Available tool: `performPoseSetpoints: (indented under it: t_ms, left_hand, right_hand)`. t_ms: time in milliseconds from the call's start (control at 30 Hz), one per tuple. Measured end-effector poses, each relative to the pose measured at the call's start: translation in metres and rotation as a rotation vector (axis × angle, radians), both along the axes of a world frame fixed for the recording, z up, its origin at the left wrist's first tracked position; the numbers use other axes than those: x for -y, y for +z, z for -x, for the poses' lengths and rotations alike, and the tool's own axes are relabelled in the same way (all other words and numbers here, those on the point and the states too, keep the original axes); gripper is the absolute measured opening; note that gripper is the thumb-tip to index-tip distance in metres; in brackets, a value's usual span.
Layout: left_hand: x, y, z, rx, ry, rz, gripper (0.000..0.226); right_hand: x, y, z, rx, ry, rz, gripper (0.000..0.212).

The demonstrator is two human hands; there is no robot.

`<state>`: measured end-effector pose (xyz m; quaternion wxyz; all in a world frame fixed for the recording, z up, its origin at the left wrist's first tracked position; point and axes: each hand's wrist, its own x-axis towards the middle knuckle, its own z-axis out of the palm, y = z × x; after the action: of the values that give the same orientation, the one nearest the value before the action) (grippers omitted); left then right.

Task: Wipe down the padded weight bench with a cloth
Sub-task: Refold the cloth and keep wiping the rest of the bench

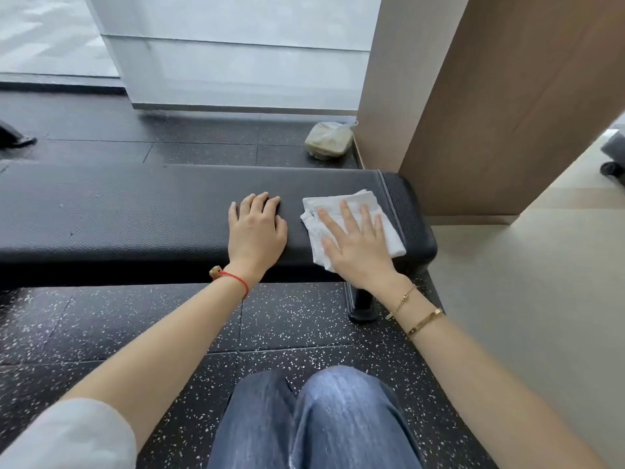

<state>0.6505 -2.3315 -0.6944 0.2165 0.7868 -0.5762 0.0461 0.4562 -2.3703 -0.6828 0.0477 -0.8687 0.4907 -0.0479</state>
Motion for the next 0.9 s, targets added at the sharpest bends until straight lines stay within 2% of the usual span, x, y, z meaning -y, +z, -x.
performPoseSetpoints:
  t_ms: [133, 267, 433, 567, 700, 900]
  left_hand:
    - [0.000, 0.009, -0.009, -0.022, -0.025, 0.005, 0.040]
    - [-0.011, 0.021, -0.046, 0.011, 0.029, 0.033, 0.038]
    - [-0.028, 0.022, -0.103, 0.046, 0.170, 0.044, 0.036]
    - [-0.028, 0.017, -0.123, 0.005, 0.274, 0.022, 0.036]
    - [-0.024, 0.015, -0.126, -0.036, 0.302, 0.038, 0.036]
    - [-0.025, 0.012, -0.131, -0.036, 0.300, 0.075, 0.037]
  right_hand:
    - [0.025, 0.006, 0.006, -0.002, -0.032, -0.025, 0.052]
    - [0.068, 0.019, -0.026, -0.046, -0.079, -0.122, 0.054]
    - [0.072, 0.019, -0.098, -0.027, 0.131, -0.120, 0.054]
    - [0.056, 0.009, -0.111, -0.023, 0.328, -0.053, 0.054]
    - [0.080, 0.010, -0.125, -0.038, 0.333, -0.081, 0.054]
    - [0.096, 0.021, -0.207, -0.046, 0.319, -0.139, 0.054]
